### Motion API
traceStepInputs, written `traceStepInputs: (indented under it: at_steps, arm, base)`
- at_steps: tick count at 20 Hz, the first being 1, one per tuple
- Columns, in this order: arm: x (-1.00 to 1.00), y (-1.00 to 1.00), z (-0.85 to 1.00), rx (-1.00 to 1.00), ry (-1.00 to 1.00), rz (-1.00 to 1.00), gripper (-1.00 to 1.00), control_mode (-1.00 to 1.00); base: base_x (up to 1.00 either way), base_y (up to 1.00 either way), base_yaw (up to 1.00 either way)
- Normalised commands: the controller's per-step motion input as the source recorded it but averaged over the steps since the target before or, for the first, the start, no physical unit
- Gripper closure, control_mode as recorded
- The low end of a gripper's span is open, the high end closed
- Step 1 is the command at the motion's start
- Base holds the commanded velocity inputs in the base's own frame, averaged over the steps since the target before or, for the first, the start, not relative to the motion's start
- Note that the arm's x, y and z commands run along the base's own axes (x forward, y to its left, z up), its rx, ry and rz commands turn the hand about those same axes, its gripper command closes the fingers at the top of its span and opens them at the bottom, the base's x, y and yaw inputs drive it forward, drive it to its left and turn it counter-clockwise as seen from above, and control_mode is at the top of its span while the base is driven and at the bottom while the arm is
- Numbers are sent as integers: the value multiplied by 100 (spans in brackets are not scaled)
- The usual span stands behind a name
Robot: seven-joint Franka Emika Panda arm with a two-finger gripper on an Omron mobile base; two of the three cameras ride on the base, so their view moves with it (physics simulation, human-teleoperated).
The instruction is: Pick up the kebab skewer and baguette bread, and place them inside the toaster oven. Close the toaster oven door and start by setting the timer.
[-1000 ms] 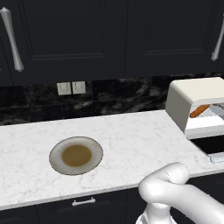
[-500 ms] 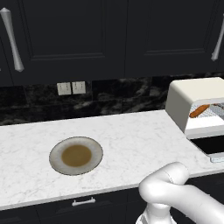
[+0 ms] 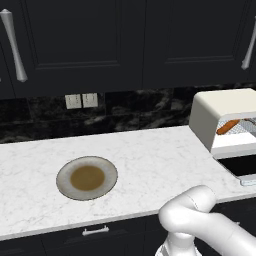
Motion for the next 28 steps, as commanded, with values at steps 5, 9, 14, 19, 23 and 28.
traceStepInputs:
  at_steps: [5,9,14,19,23,28]
  arm:
    - [44,26,1,-1,-9,-4,-100,-100]
    - [51,0,25,0,0,-2,-100,-100]
    - [41,0,56,0,-1,-1,-100,-100]
    - [37,0,63,0,-9,-1,-100,-100]
    - [32,0,66,0,-12,-1,-100,-100]
    - [35,4,69,0,-12,-1,-100,-100]
  base:
    - [0,0,0]
    - [0,0,0]
    - [0,0,0]
    - [0,0,0]
    - [0,0,0]
    - [0,0,0]
